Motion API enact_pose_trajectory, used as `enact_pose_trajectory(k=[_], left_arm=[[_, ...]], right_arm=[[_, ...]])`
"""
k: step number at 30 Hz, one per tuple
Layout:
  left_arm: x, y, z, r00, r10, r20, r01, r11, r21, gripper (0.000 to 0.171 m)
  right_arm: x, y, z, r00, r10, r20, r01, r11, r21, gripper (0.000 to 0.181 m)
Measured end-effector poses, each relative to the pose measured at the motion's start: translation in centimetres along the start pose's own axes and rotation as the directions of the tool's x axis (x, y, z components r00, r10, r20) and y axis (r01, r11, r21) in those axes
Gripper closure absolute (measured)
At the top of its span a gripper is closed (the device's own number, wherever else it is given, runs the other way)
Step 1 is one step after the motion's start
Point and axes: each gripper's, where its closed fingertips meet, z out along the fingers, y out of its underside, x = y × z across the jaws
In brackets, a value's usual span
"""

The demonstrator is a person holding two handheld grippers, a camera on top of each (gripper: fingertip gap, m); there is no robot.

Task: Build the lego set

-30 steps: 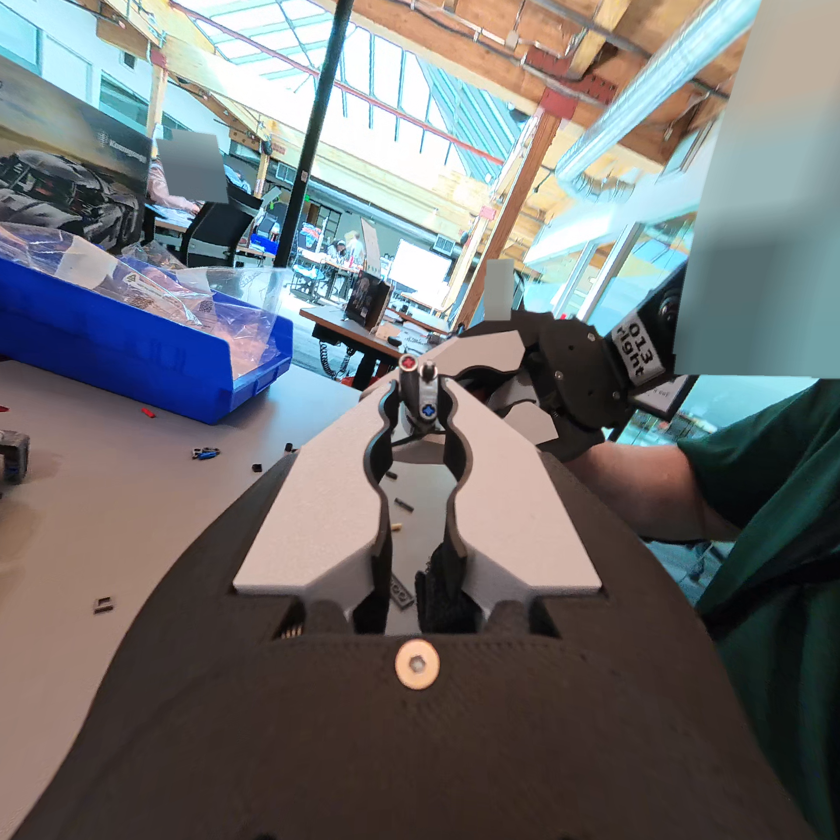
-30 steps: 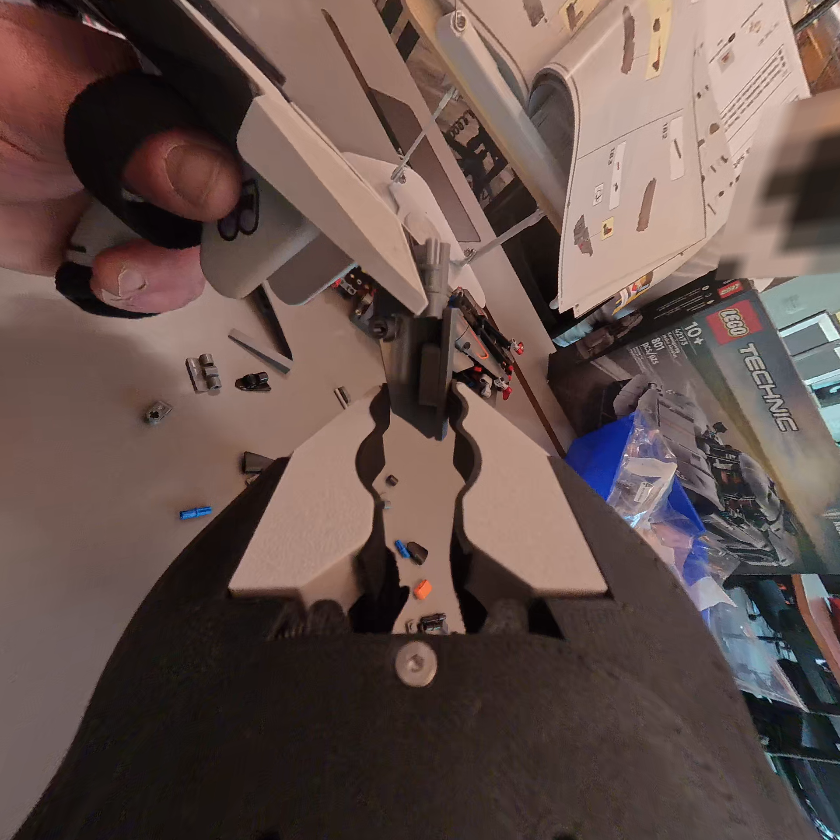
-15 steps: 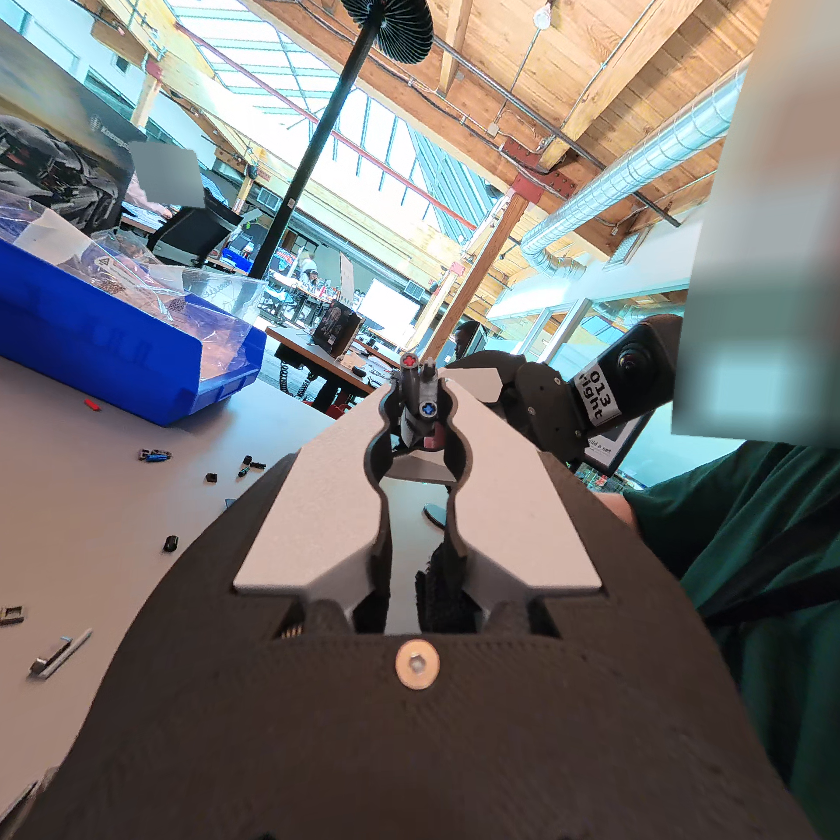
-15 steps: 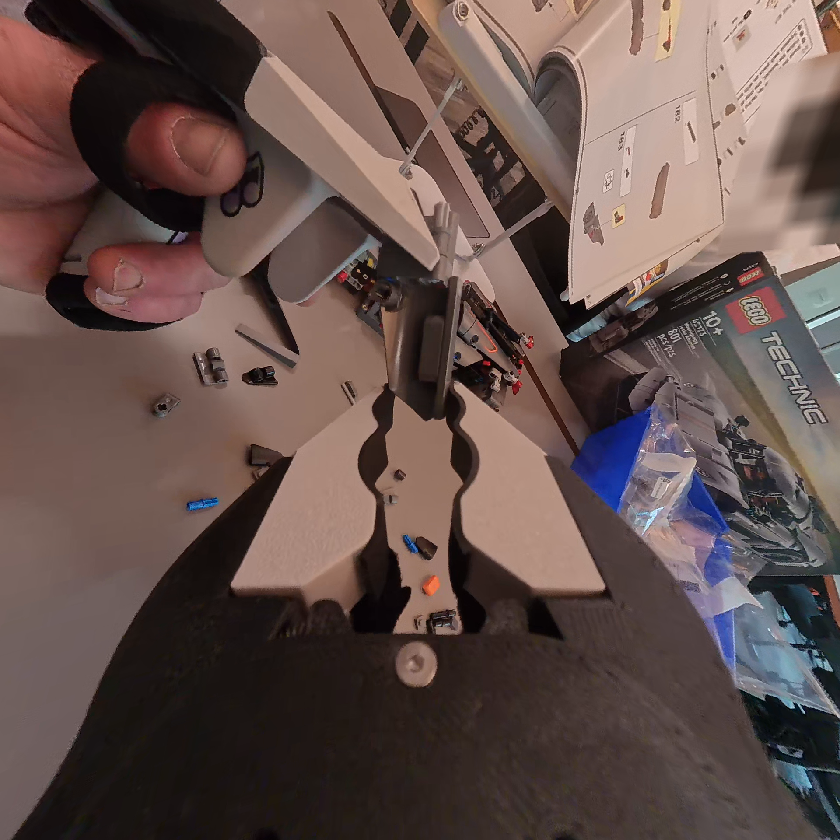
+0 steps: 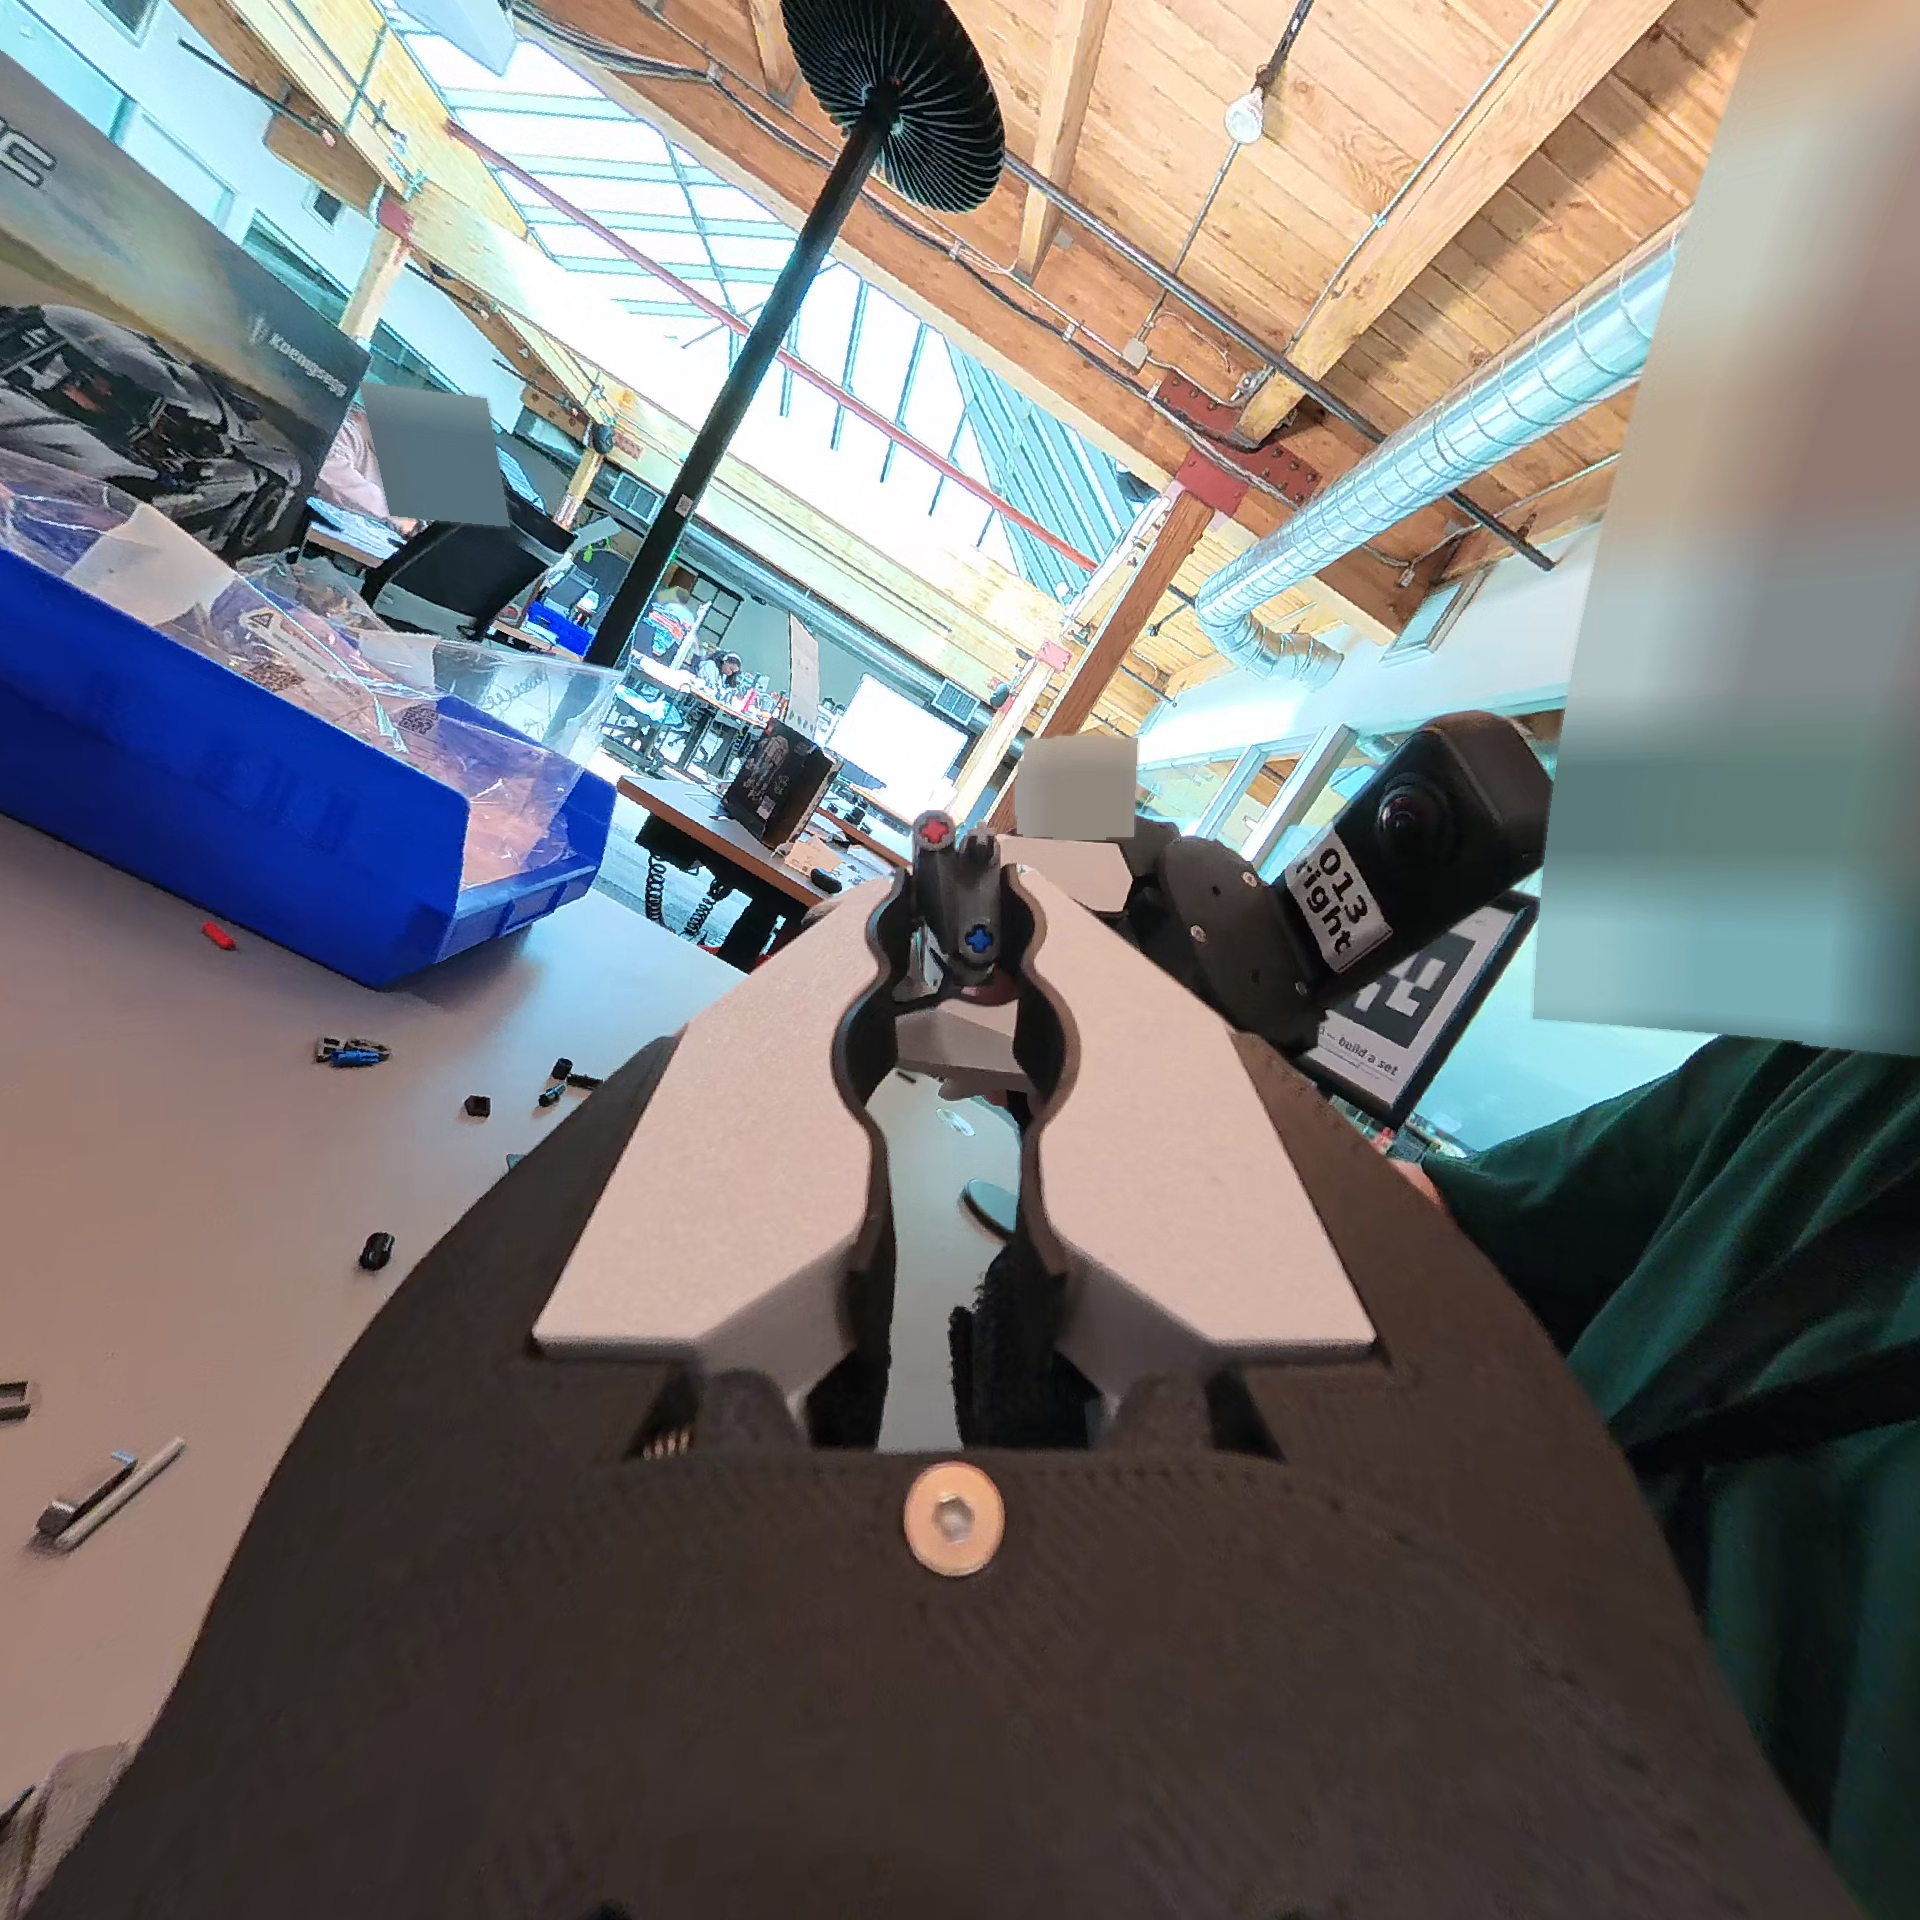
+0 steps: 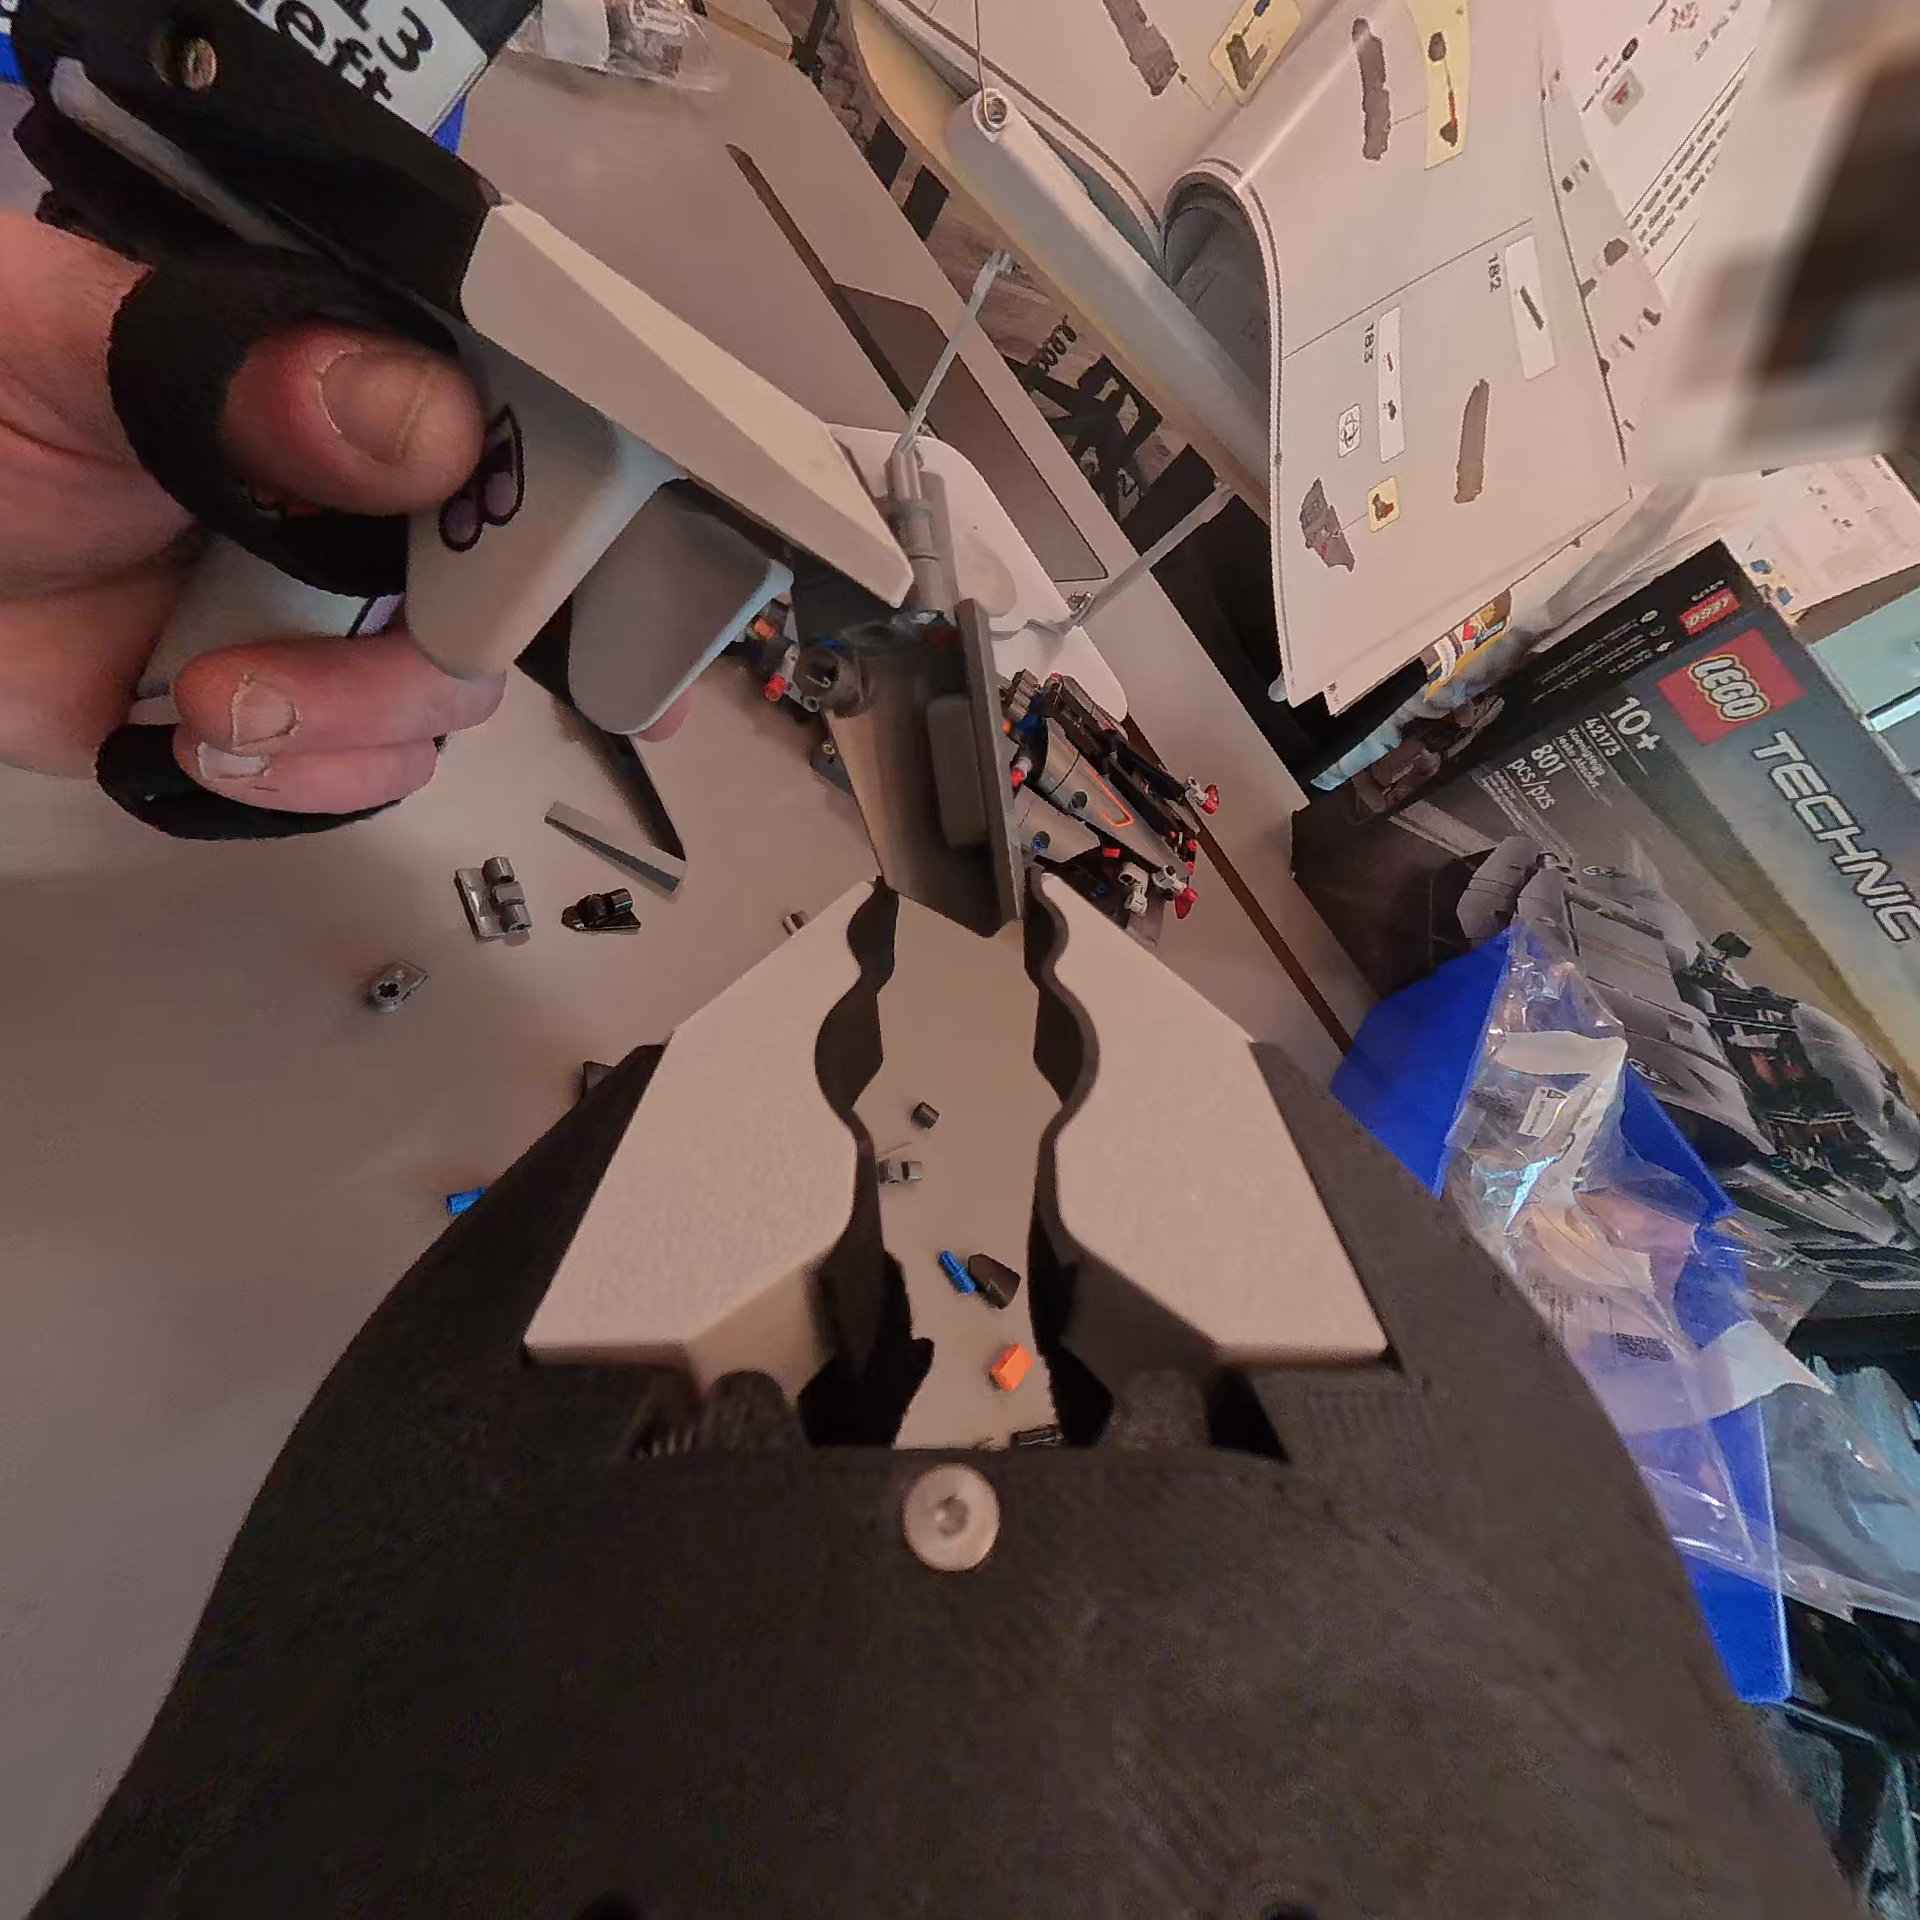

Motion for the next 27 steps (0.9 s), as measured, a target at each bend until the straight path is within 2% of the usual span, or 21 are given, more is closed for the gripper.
enact_pose_trajectory(k=[8,18,22,27], left_arm=[[0.15,0.0,0.0,1.0,-0.011,0.0,0.011,1.0,0.01,0.157],[0.13,-0.04,-0.02,0.999,-0.043,-0.008,0.043,0.999,0.028,0.157],[0.17,0.04,0.02,0.999,-0.041,-0.005,0.041,0.999,0.027,0.158],[0.35,0.36,0.25,0.999,-0.042,-0.009,0.043,0.999,0.011,0.158]], right_arm=[[0.48,-0.23,-0.32,0.998,0.064,0.019,-0.064,0.998,0.026,0.158],[0.61,-0.44,-0.46,0.998,0.062,0.008,-0.062,0.997,0.036,0.152],[0.52,-0.63,-0.48,1.0,0.023,-0.011,-0.023,0.999,0.035,0.146],[-0.14,-0.72,-0.3,0.998,-0.053,-0.027,0.053,0.998,0.016,0.146]])
